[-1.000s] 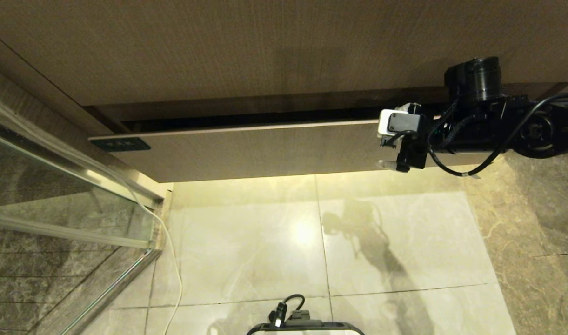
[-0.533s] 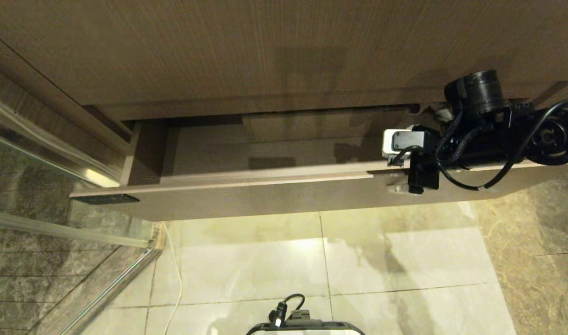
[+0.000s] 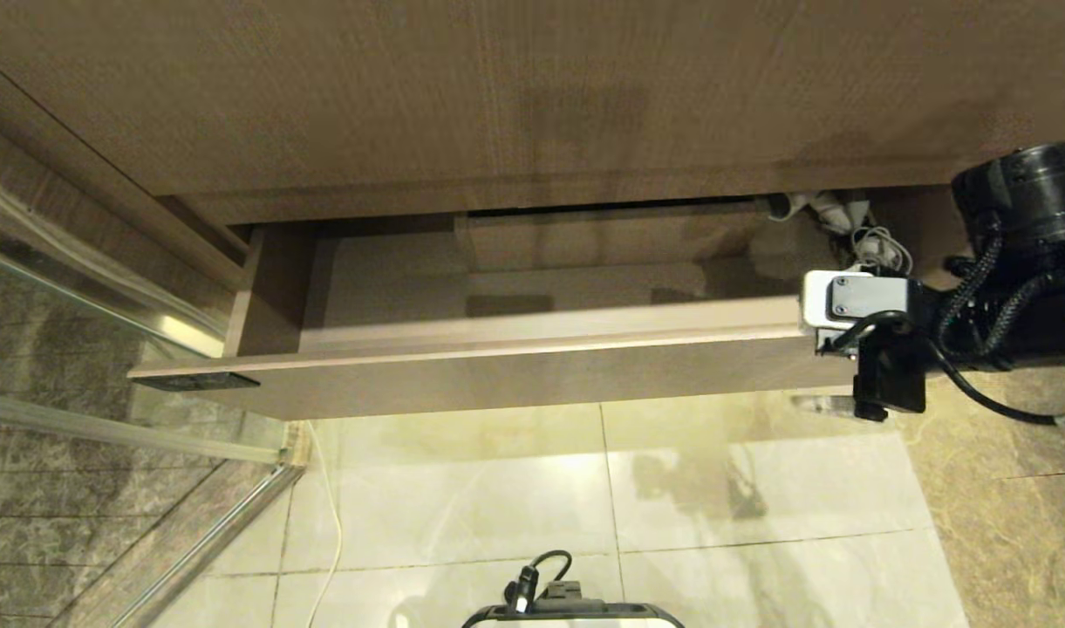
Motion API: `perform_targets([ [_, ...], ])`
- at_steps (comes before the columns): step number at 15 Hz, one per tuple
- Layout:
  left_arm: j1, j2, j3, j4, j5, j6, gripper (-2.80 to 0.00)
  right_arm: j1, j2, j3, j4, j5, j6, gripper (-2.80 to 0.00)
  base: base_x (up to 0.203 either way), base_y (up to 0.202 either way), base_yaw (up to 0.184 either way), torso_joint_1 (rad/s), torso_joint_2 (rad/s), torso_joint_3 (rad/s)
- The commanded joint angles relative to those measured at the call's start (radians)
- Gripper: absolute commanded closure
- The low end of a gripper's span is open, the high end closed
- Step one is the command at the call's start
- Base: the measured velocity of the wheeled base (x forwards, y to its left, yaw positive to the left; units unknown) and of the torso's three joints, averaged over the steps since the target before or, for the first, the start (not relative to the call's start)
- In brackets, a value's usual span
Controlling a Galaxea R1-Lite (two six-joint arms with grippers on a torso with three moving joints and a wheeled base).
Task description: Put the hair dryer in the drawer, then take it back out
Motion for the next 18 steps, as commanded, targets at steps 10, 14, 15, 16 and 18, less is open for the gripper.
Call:
perform_targets([
  [10,0.001,0.000,0.000,0.000,0.000,0.000,0.00,-0.033,-0.550,0.366,0.013,0.007,0.415,-2.80,0.000,0.000,0.000,0.000,0.00,0.000],
  [14,-0.001,0.000,0.001,0.000,0.000,0.000,0.00,-0.042,-0.661,0.430,0.039,-0.024,0.504,0.00,0.000,0.000,0.000,0.000,0.00,0.000],
  [15,-0.001,0.000,0.000,0.000,0.000,0.000,0.00,-0.043,-0.690,0.434,0.054,-0.025,0.511,0.00,0.000,0.000,0.000,0.000,0.00,0.000],
  [16,-0.001,0.000,0.000,0.000,0.000,0.000,0.00,-0.048,-0.709,0.435,0.062,-0.026,0.518,0.00,0.000,0.000,0.000,0.000,0.00,0.000],
  [18,-0.001,0.000,0.000,0.000,0.000,0.000,0.00,-0.105,-0.697,0.412,0.063,-0.025,0.531,0.00,0.000,0.000,0.000,0.000,0.00,0.000],
])
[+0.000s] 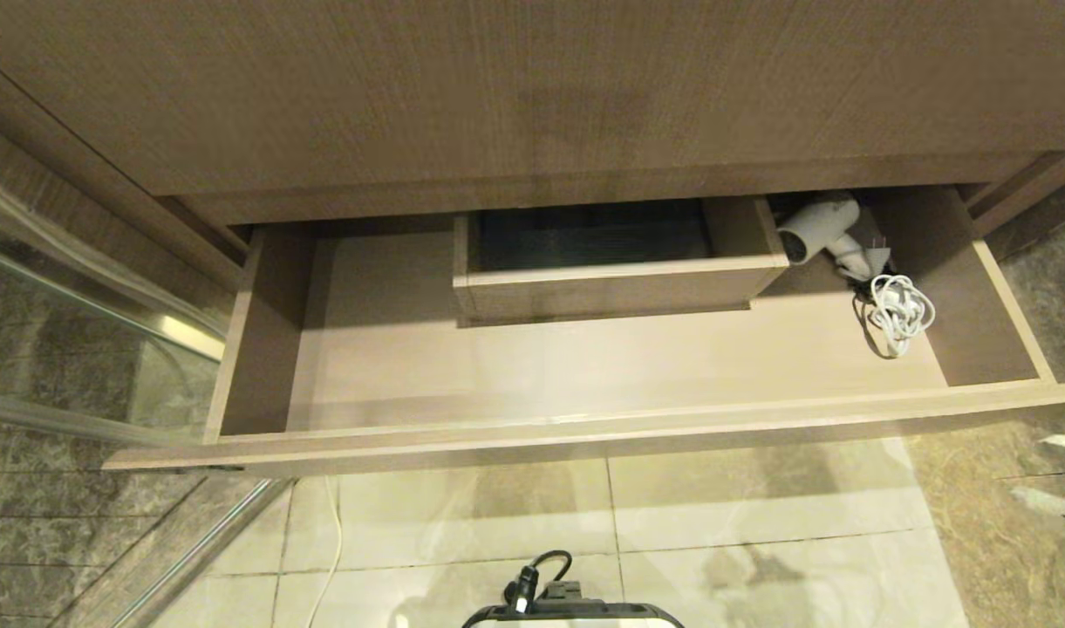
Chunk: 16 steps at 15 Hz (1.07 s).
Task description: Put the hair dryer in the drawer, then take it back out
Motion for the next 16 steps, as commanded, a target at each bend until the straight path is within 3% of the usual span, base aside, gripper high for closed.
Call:
perform_targets([
  [1,0.001,0.000,0.000,0.000,0.000,0.000,0.00,-0.071,0.022,-0.039,0.004,0.001,-0.003,0.00,0.000,0.000,0.000,0.000,0.00,0.000],
  [4,0.000,0.000,0.002,0.000,0.000,0.000,0.00,-0.197,0.229,-0.135,-0.022,0.001,-0.007,0.00,0.000,0.000,0.000,0.000,0.00,0.000],
  [7,0.000,0.000,0.000,0.001,0.000,0.000,0.00,-0.314,0.449,-0.224,-0.114,0.001,-0.073,0.00,0.000,0.000,0.000,0.000,0.00,0.000],
  [16,0.000,0.000,0.001,0.000,0.000,0.000,0.00,-0.470,0.870,-0.524,-0.160,-0.003,-0.118,0.00,0.000,0.000,0.000,0.000,0.00,0.000],
])
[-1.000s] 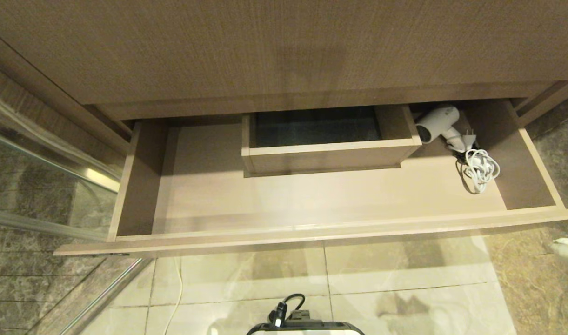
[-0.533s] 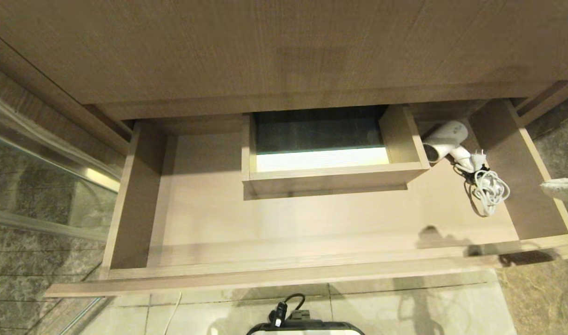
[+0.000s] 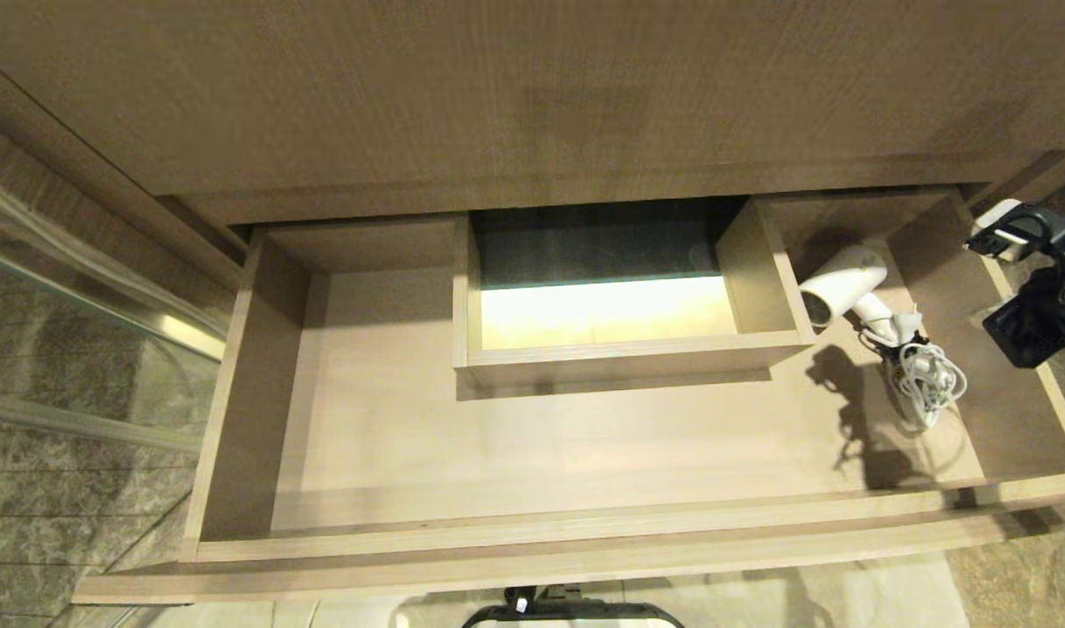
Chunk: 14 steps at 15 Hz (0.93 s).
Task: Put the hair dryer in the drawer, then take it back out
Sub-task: Take the hairdryer out
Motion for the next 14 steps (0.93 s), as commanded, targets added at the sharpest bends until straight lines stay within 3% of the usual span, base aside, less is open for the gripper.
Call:
perform_targets([
  [1,0.000,0.000,0.001,0.000,0.000,0.000,0.00,-0.028,0.135,-0.067,0.004,-0.005,-0.007,-2.80,0.000,0.000,0.000,0.000,0.00,0.000],
  [7,0.000,0.000,0.001,0.000,0.000,-0.001,0.00,-0.039,0.295,-0.143,-0.020,-0.028,0.003,-2.80,0.000,0.000,0.000,0.000,0.00,0.000],
  [11,0.000,0.000,0.000,0.000,0.000,-0.002,0.00,-0.039,0.414,-0.270,-0.017,-0.025,0.005,-2.80,0.000,0.000,0.000,0.000,0.00,0.000],
  [14,0.000,0.000,0.000,0.000,0.000,0.000,0.00,-0.039,0.480,-0.342,-0.020,0.010,0.005,-2.80,0.000,0.000,0.000,0.000,0.00,0.000],
])
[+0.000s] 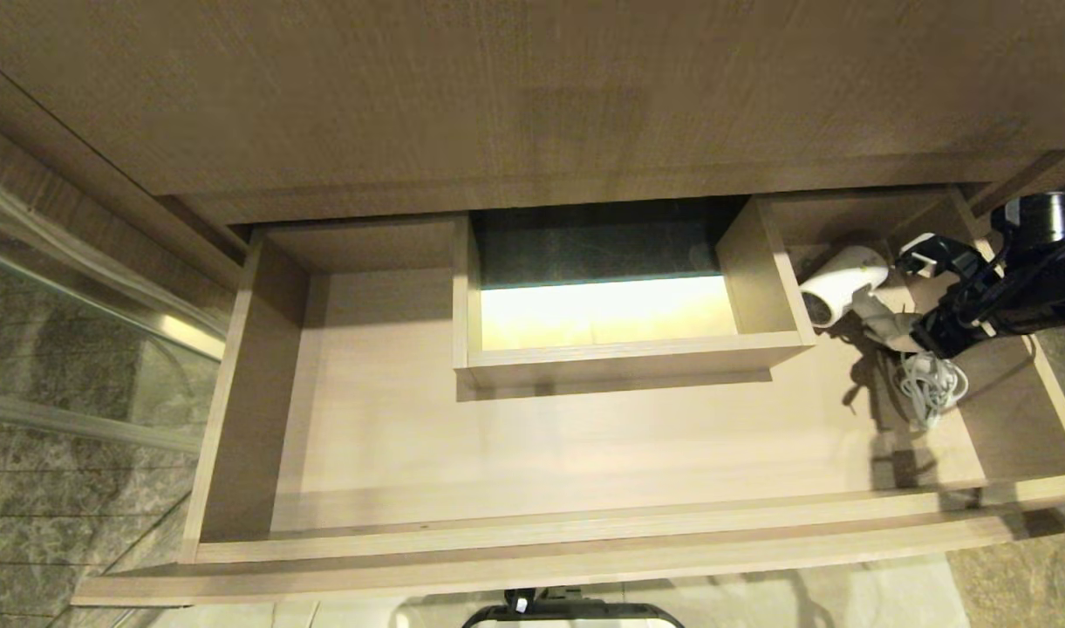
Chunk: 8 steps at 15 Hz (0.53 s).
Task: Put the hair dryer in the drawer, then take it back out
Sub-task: Take the hairdryer out
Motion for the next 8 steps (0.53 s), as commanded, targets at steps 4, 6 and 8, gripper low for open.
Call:
perform_targets([
  [4,0.000,0.000,0.000,0.000,-0.001,0.000,0.00,0.001,0.126,-0.084,0.003,0.071,0.020,-2.80,0.000,0.000,0.000,0.000,0.00,0.000],
  [6,0.000,0.000,0.001,0.000,0.000,0.000,0.00,0.000,0.156,-0.117,0.005,0.073,0.024,-2.80,0.000,0.000,0.000,0.000,0.00,0.000],
  [8,0.000,0.000,0.000,0.000,0.000,0.000,0.00,0.000,0.181,-0.145,0.000,0.085,0.031,-2.80,0.000,0.000,0.000,0.000,0.00,0.000],
])
